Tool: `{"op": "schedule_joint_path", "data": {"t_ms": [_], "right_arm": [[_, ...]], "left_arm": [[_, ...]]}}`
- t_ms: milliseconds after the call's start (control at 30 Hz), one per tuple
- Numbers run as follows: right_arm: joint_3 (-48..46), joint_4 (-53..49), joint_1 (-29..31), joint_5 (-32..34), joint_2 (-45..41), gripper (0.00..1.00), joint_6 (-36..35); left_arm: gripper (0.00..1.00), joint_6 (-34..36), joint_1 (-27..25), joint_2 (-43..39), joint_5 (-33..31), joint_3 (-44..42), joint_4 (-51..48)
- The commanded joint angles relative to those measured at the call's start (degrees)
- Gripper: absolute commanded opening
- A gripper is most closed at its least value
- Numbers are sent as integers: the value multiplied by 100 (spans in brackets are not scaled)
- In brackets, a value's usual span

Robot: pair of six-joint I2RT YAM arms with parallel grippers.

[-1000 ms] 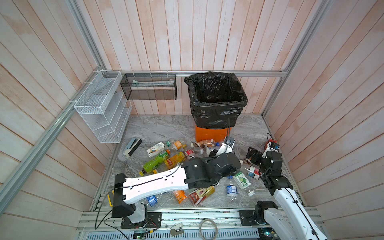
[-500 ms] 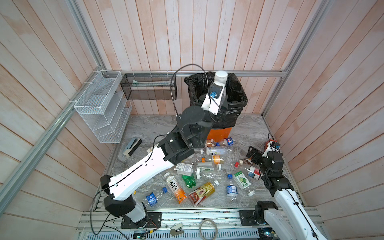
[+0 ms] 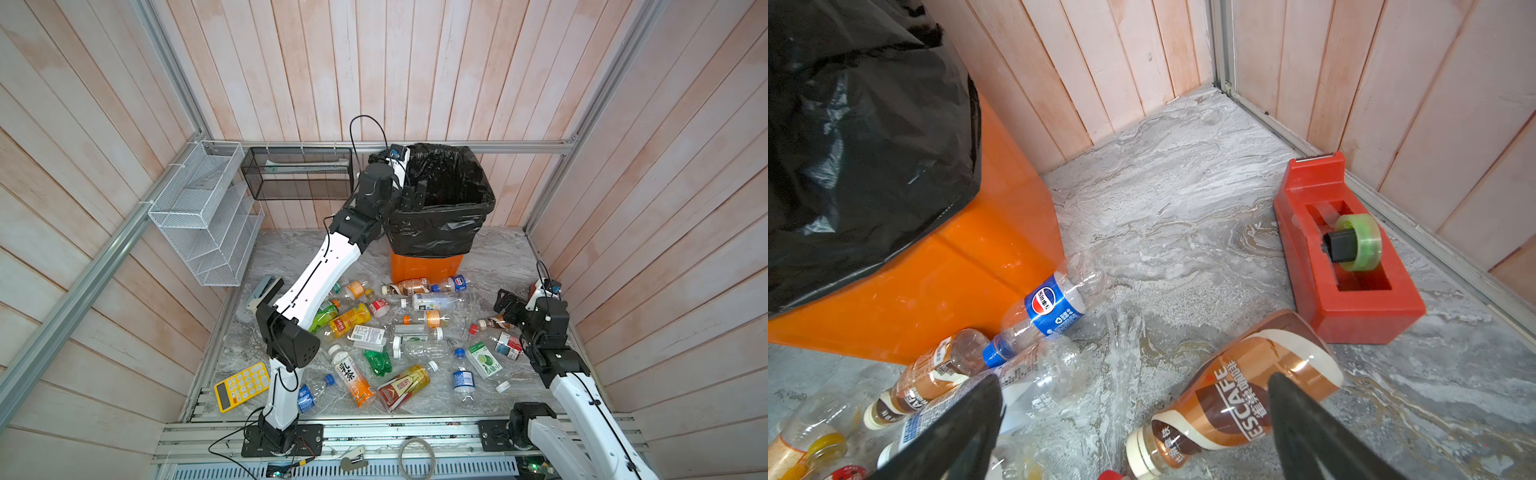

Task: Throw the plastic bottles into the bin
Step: 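Withdraw the left arm from the bin while the right gripper approaches the brown Nescafe bottle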

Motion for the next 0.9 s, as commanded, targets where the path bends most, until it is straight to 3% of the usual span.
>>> {"op": "schedule_joint_path", "data": {"t_ms": [0, 200, 467, 867], "right_arm": [[157, -235, -31, 196, -83, 99, -39], [82, -348, -39, 343, -26, 99, 44], [89, -393, -40, 394, 276, 99, 238], [43, -666, -101, 710, 848, 99, 579]], "left_arm": [[100, 170, -239, -826, 227, 87, 776], [100, 1140, -889, -1305, -329, -425, 988], [100, 1291, -1180, -2727, -569, -3081, 2280], [100, 960, -1180, -4329, -1105, -5969, 2636]]}}
